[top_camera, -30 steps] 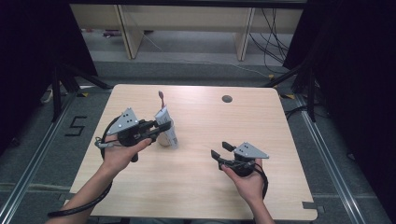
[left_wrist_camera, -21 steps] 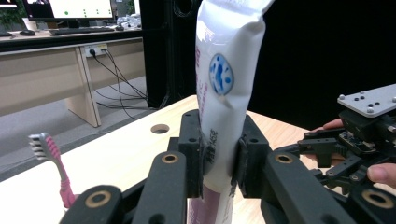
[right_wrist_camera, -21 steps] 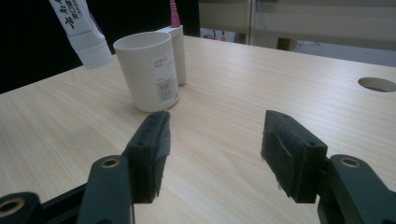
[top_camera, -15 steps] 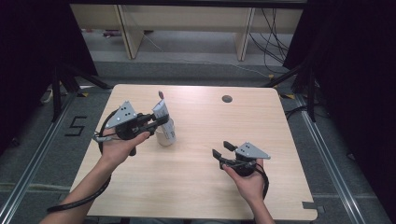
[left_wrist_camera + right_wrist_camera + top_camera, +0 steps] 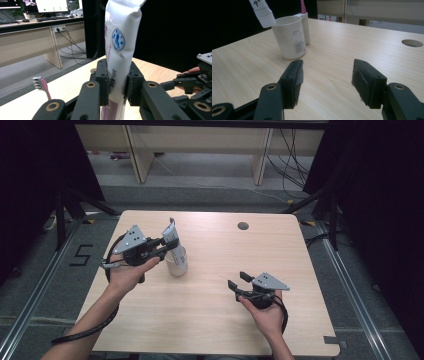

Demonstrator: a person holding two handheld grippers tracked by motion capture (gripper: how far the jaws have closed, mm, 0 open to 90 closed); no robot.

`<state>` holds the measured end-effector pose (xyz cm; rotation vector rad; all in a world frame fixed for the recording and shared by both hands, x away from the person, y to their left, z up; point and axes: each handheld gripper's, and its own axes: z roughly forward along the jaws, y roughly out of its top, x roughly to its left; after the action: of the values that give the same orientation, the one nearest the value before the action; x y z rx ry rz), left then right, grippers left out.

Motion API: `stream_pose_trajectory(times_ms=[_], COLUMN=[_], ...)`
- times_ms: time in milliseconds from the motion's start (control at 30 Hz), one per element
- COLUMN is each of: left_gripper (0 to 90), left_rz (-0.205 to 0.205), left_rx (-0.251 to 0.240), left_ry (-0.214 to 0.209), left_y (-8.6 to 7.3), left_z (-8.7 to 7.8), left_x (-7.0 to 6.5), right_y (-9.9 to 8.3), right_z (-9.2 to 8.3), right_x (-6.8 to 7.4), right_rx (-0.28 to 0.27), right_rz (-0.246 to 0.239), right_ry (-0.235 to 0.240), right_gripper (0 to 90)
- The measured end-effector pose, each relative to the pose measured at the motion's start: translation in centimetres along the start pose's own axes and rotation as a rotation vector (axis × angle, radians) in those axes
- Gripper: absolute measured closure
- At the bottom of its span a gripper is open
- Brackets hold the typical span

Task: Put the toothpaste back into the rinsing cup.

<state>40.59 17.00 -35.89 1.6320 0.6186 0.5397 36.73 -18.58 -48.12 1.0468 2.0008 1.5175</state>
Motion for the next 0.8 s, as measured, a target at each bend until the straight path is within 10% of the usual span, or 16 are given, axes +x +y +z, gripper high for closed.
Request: stream_pose_trajectory(times_ms=[800], left_gripper=[75.8], left_rz=[0.04], left_rx=[-0.007], left_ry=[0.093], left_y=[0.0], left_z=[1.3], left_x=[1.8], right_y=[0.0], right_z=[-0.1], right_x=[-0.1], right_rx=[0.007], right_rz=[0.004], right_ry=[0.002], right_gripper=[42.5])
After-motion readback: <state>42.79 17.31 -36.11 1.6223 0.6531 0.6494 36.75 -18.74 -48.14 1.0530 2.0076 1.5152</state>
